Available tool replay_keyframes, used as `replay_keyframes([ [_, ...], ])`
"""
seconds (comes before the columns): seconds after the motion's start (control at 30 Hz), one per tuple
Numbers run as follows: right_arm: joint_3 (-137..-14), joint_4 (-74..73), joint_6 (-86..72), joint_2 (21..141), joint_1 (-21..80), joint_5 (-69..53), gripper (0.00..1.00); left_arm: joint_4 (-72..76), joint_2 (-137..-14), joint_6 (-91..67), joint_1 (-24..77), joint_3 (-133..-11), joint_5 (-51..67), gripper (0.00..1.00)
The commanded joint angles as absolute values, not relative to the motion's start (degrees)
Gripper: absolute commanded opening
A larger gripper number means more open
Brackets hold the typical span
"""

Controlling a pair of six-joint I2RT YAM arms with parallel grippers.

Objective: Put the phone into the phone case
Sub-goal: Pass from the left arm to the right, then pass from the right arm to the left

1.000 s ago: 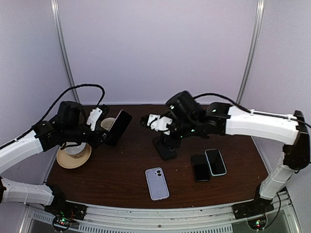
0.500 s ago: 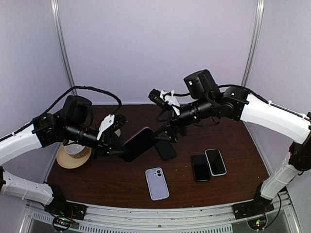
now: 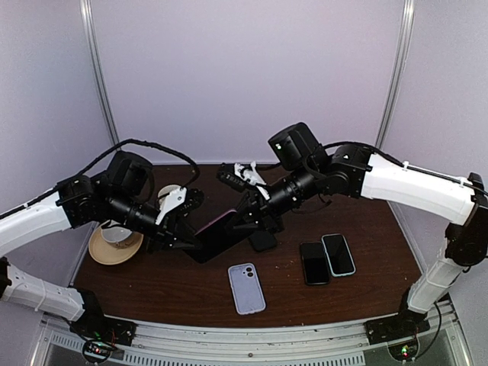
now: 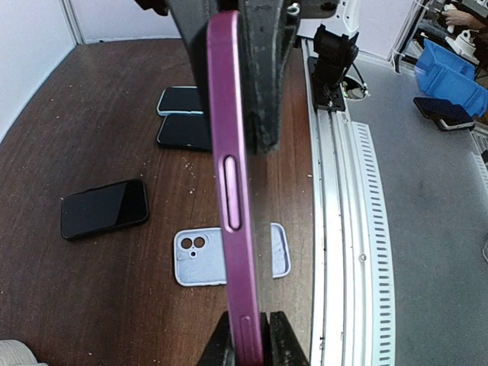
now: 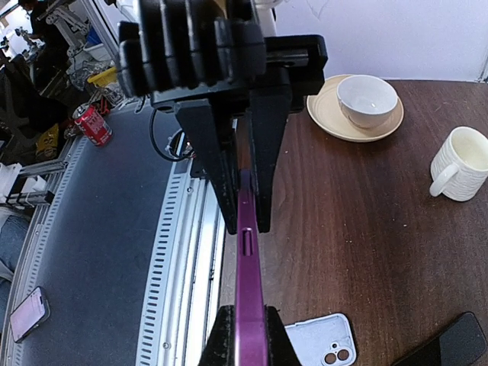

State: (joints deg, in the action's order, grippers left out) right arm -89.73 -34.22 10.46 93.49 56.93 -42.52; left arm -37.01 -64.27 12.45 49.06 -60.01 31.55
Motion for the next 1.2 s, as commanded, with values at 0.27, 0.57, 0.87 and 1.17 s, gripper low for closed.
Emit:
replay_keyframes([
  [0.27,-80.34,-11.98,-2.28,82.69,55.66,-39.88,0.0,-19.59,-55.56,5.41,49.36,-56.15,25.23,0.71],
  [0.57,-62.94,29.81,-14.28,72.53,55.89,-32.33,0.0,4.92,-48.75,-10.7,47.96,-49.34,26.53,0.86],
  [0.87,-63.32,42.13,-14.98,74.14,58.27,-32.7,0.0,39.85,-55.38,-29.07,48.78,-46.68,27.73,0.73],
  [1.17,-64.01,41.59,-14.28,74.97,58.98,-32.15,0.0,44.63,-60.06,-28.73,52.23,-49.37,28.15,0.5],
])
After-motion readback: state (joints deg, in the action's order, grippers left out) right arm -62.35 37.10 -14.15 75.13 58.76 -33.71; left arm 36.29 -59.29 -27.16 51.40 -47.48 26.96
